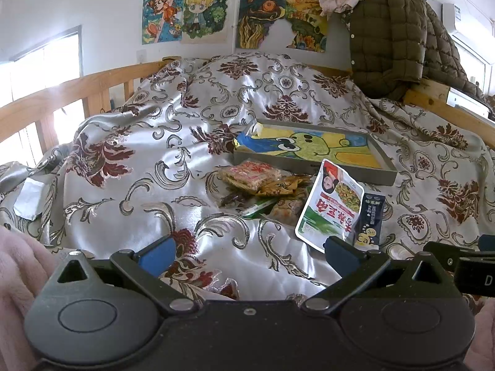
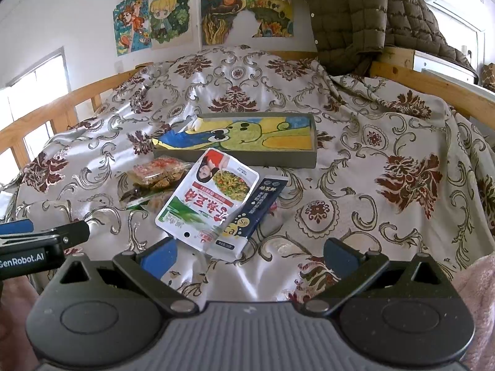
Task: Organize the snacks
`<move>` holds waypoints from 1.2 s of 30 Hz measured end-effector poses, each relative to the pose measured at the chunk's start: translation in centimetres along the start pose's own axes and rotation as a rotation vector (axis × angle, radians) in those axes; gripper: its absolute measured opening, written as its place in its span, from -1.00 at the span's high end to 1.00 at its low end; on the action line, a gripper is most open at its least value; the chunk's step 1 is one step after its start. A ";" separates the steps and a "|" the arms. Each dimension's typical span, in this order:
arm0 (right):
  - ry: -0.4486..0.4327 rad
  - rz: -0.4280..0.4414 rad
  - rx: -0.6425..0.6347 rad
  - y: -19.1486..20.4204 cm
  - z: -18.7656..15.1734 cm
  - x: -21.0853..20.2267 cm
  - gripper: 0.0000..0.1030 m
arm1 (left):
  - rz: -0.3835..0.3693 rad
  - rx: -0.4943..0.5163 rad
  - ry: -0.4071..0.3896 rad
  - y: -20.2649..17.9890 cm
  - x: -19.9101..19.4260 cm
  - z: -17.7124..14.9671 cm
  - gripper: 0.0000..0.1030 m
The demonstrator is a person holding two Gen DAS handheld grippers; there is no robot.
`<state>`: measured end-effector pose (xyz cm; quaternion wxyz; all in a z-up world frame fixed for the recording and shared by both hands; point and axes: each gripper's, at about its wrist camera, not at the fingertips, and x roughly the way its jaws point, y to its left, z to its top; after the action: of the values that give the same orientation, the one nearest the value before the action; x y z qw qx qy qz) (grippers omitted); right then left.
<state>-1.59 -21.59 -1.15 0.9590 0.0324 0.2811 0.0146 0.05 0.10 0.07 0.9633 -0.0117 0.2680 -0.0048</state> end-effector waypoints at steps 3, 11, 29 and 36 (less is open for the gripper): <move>0.001 0.000 0.000 0.0 0.1 -0.1 -1.00 | -0.002 0.002 0.002 0.4 0.4 -0.7 -0.99; 0.004 0.000 -0.002 0.0 0.2 -0.1 -1.00 | -0.001 -0.002 0.004 0.4 0.5 -0.7 -0.99; 0.008 0.001 -0.004 0.0 0.2 0.0 -1.00 | -0.003 -0.004 0.008 0.2 0.5 -0.8 -0.99; 0.009 0.000 -0.005 0.1 0.2 0.0 -1.00 | -0.004 -0.006 0.009 0.2 0.5 -0.8 -0.99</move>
<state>-1.52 -21.53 -1.01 0.9579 0.0303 0.2852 0.0156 0.05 0.26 -0.87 0.9621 -0.0152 0.2721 -0.0059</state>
